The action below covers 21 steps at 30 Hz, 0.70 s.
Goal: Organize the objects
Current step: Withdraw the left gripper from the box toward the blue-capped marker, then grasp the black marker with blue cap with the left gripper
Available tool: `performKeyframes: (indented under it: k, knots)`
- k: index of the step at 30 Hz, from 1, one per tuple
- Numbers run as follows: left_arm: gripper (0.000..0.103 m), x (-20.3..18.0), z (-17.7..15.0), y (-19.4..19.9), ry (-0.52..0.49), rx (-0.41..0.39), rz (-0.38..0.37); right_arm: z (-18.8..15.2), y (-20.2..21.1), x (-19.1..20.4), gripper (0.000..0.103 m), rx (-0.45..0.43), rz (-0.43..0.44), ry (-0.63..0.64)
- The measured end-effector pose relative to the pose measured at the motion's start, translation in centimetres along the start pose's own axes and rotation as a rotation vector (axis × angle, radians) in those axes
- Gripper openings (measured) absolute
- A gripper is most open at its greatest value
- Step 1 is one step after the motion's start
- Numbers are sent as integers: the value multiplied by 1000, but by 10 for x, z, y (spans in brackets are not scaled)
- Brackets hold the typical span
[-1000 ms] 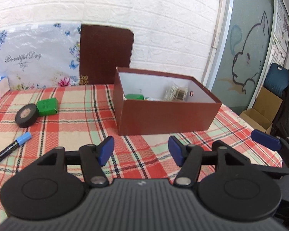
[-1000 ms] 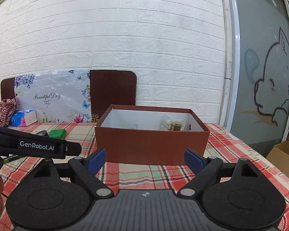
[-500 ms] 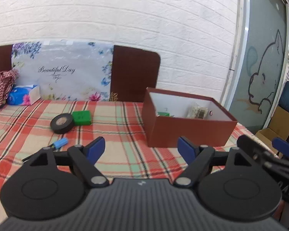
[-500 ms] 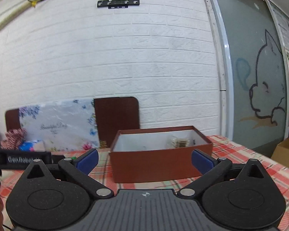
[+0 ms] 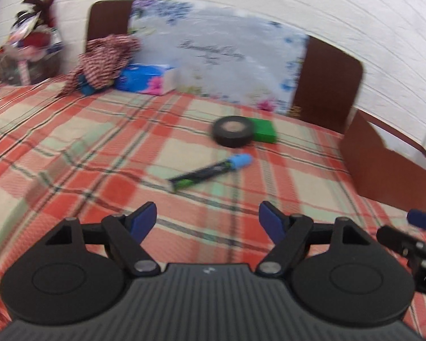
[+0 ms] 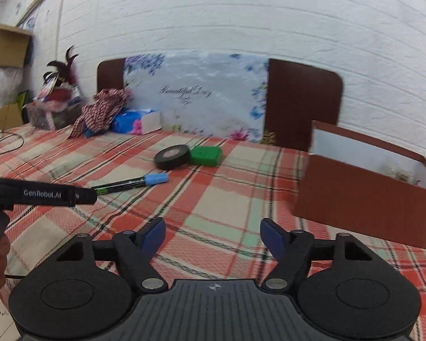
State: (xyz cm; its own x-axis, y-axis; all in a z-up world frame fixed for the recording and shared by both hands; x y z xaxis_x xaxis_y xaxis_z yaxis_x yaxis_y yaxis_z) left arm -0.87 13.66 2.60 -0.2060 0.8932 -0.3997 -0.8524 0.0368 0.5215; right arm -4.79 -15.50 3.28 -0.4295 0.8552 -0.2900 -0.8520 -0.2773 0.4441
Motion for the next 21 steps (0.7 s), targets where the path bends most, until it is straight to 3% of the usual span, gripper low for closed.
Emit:
performKeyframes:
  k: [3, 6, 8, 10, 11, 12, 13, 14, 15, 17, 19, 20, 21]
  knots:
    - [79, 8, 24, -16, -10, -27, 27, 9, -32, 11, 60, 33, 65, 8]
    - [83, -7, 40, -39, -175, -57, 28, 11, -50, 15, 60, 65, 101, -4]
    - [84, -13, 43, -61, -266, 0, 42, 10, -56, 15, 62, 78, 103, 4]
    - [84, -11, 41, -83, -299, 111, 20, 8, -60, 12, 62, 83, 95, -4]
    - [80, -9, 39, -92, -304, 151, 24, 7, -64, 6, 62, 88, 95, -13]
    - [68, -6, 35, -100, -302, 179, 37, 7, -68, 4, 62, 95, 96, -26]
    - [64, -4, 33, -101, -283, 171, 17, 6, -72, 1, 62, 102, 98, -38]
    - [40, -4, 33, -98, -274, 174, -13, 5, -75, 0, 62, 106, 100, -46]
    - [32, -8, 33, -97, -269, 183, -27, 4, -77, -2, 62, 108, 101, -50]
    - [26, -16, 30, -93, -232, 214, -58, 4, -81, -4, 62, 107, 102, -55]
    - [26, -28, 22, -90, -193, 252, -103, 4, -82, -8, 62, 99, 99, -66]
    - [27, -37, 16, -86, -193, 270, -130, 5, -81, -10, 62, 95, 94, -72]
    - [38, -46, 10, -81, -200, 285, -146, 4, -83, -14, 62, 90, 90, -76]
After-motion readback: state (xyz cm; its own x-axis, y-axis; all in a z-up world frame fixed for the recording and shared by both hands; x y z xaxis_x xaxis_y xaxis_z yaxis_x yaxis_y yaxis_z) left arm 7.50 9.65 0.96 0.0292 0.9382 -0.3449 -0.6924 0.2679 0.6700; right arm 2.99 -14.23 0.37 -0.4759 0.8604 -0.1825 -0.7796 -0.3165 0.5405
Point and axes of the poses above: each gripper's, at about its wrist camera, not at the fingertips, and y roughly against the way its jaws point, x to its left, z to its top, the point moved 1 cm from there along -y, roughly the way its jaws point, and after that the axes turned 15 degrees about y, right-handed, at the moved point
